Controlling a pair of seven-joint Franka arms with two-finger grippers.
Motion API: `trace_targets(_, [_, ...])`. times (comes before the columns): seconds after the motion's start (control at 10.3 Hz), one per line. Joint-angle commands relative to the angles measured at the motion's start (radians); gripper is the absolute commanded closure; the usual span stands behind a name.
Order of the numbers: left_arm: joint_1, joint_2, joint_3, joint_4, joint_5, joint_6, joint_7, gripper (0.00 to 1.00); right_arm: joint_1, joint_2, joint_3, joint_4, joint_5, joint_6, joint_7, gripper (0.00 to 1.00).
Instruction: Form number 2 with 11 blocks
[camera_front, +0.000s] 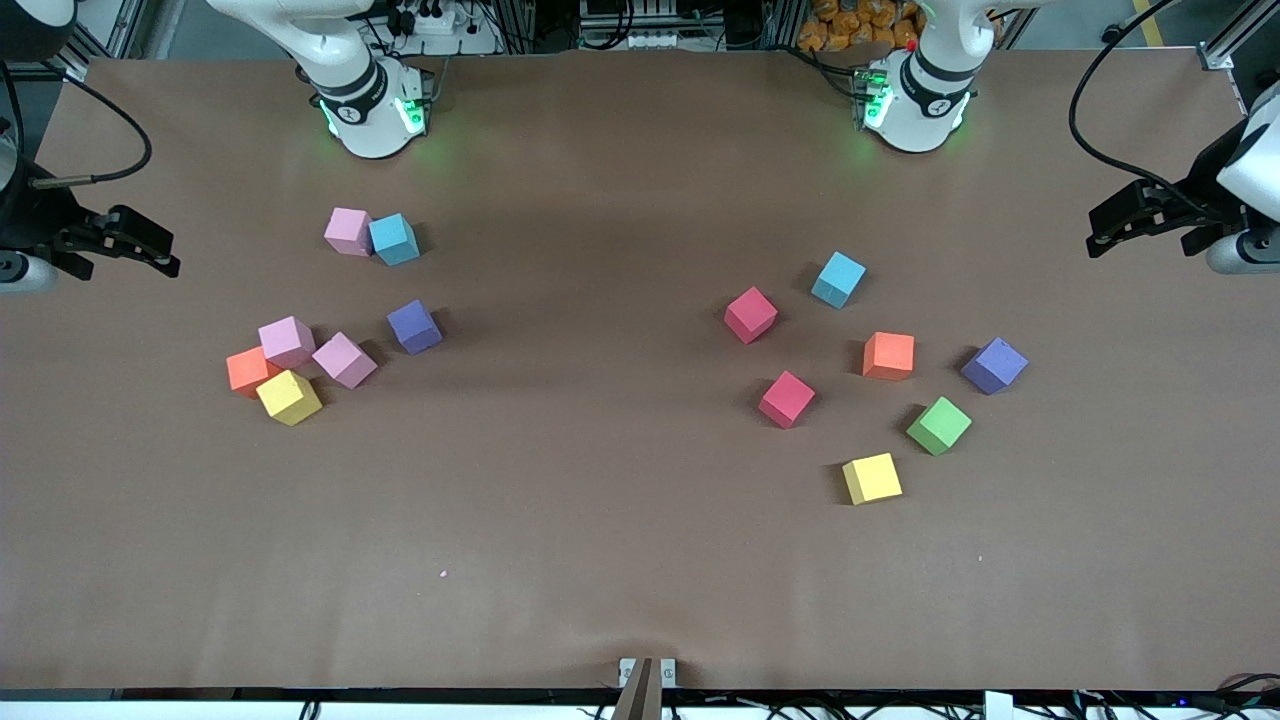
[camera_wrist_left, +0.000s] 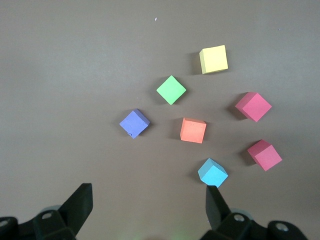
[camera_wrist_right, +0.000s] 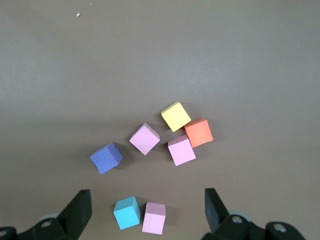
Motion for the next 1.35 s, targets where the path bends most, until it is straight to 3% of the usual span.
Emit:
trace_targets(0.0, [0.000,0.001,0.006,0.012,0.008,-0.015,0.012,0.00,0.014,0.007,-0.010,0.023,0.014,-0.021,0.018,0.00])
trace_targets(0.58, [-0.058,0.079,-0.037,-0.045,0.000,-0.004,-0.070,0.00,0.011,0.010,-0.012,0.019,0.015,-0.015,0.018,0.00])
trace_targets(1.26, [-0.080,0.108,-0.259,-0.360,-0.002,0.316,-0.628,0.00,0.015,0.039,-0.010,0.013,0.017,-0.007,0.005,0.00])
